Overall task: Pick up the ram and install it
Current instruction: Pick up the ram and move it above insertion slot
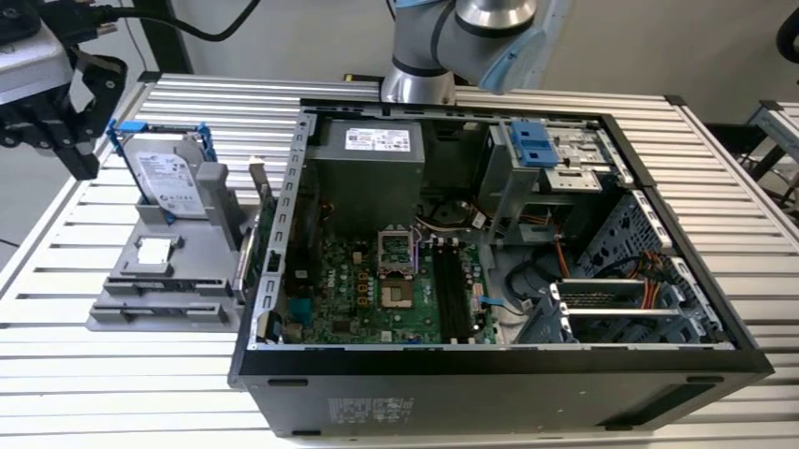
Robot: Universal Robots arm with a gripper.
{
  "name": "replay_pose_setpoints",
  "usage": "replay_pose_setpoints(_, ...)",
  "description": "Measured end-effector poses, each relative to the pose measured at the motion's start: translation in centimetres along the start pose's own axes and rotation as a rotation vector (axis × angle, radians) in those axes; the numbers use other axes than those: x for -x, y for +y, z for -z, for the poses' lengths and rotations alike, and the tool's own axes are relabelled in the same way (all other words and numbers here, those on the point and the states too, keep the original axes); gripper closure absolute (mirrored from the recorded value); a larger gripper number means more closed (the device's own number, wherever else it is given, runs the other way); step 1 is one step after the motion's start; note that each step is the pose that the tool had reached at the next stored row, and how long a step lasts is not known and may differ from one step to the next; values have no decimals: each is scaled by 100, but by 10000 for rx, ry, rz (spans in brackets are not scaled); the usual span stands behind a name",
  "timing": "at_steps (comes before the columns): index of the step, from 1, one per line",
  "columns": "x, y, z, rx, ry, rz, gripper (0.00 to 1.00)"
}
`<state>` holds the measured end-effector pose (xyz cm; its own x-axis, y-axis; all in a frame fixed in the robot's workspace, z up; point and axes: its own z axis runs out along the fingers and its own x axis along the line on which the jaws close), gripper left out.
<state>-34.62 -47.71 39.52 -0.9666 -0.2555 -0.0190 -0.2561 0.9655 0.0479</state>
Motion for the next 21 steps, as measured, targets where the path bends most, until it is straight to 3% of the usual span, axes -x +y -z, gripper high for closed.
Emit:
replay_pose_setpoints(8, 0, 0, 3, 23, 55, 1163, 100)
replay_pose_setpoints(21, 0, 0, 3, 63, 165, 3434, 100)
